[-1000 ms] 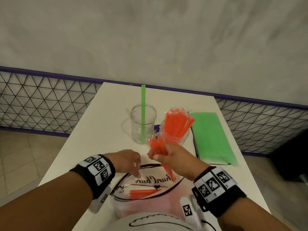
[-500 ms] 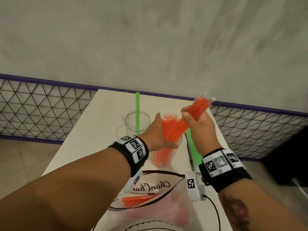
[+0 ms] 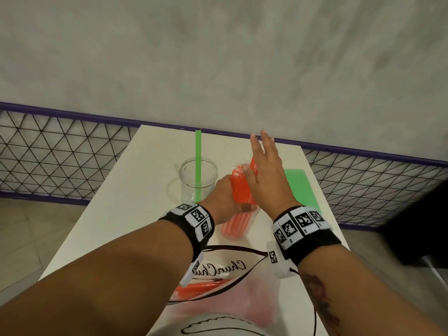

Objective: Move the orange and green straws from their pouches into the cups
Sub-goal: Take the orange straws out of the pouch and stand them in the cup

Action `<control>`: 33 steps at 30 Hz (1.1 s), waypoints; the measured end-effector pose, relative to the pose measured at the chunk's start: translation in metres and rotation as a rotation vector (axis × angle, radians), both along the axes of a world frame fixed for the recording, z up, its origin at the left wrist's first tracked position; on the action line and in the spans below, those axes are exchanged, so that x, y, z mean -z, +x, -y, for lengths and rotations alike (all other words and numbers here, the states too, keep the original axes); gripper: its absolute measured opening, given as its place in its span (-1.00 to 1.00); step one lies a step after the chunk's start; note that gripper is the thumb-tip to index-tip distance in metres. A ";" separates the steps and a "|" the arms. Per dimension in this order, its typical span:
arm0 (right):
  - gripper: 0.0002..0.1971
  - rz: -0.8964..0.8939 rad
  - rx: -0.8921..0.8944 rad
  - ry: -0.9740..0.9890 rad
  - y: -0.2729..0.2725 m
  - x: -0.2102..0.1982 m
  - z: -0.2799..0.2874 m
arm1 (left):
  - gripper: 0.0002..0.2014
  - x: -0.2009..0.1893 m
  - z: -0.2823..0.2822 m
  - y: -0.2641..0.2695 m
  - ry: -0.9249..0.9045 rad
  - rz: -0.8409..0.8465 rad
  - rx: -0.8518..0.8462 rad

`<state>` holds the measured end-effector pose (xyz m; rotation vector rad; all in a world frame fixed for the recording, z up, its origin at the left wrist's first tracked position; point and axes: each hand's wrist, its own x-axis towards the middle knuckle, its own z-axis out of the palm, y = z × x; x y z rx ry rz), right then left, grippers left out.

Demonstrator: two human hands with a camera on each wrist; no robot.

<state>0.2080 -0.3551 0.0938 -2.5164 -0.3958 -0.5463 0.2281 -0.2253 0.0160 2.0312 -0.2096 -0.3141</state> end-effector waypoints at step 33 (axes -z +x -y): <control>-0.77 0.245 -0.192 -0.012 -0.065 0.020 -0.022 | -0.55 -0.030 -0.040 -0.054 0.061 -0.164 -0.099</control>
